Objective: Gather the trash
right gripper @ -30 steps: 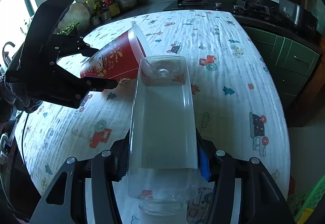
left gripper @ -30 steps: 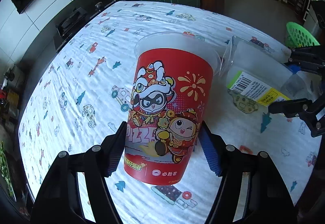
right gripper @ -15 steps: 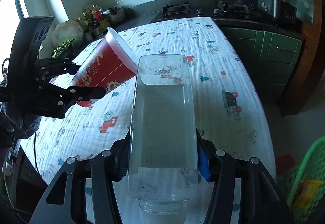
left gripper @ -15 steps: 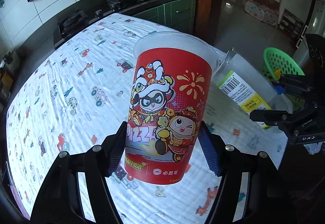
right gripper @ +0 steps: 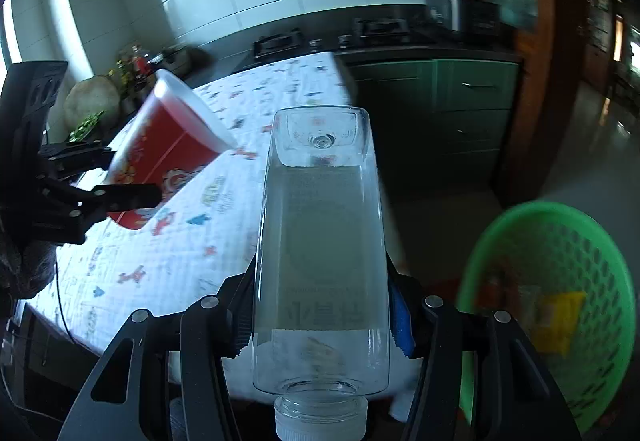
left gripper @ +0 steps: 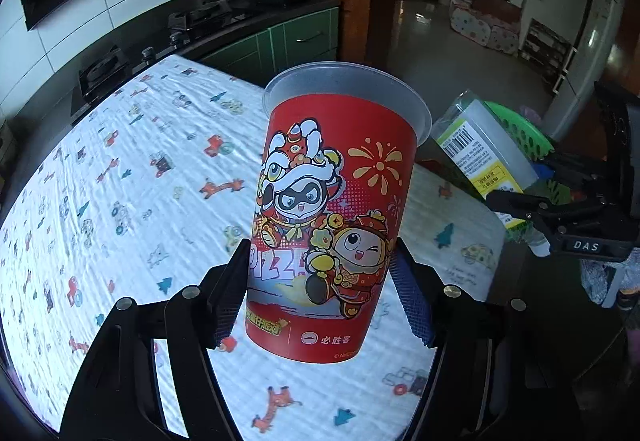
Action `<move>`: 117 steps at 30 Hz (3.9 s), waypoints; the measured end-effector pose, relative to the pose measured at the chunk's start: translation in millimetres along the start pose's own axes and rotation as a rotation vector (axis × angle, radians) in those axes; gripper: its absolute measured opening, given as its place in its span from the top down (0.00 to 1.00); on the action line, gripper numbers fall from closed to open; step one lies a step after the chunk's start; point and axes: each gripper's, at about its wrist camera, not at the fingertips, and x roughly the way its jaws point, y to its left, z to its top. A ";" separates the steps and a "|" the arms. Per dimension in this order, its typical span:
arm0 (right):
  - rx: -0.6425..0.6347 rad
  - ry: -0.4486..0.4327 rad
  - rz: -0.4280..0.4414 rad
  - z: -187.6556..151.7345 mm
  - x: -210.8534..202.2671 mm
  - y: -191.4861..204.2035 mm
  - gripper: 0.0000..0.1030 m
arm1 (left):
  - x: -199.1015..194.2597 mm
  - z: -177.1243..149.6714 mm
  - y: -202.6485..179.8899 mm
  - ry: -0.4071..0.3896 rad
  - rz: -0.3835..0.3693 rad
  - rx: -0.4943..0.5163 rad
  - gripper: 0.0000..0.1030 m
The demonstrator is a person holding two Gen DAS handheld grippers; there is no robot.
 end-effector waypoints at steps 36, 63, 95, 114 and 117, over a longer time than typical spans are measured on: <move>0.265 -0.017 -0.349 -59.0 -42.7 -189.6 0.43 | 82.3 65.1 -166.3 0.064 -0.201 0.061 0.35; 0.283 -0.101 -0.298 -96.8 -89.7 -162.8 0.33 | 140.4 74.1 -214.7 0.146 -0.211 0.047 0.30; 0.258 -0.187 -0.289 -102.3 -122.4 -88.5 0.18 | 9.1 16.9 -131.5 -0.086 -0.047 -0.110 0.15; 0.194 -0.194 -0.258 -114.6 -136.7 -16.8 0.12 | -70.1 -67.6 -79.9 -0.191 0.121 -0.236 0.05; 0.160 -0.197 -0.279 -113.1 -141.6 -5.4 0.11 | -77.5 -81.4 -70.1 -0.199 0.141 -0.257 0.05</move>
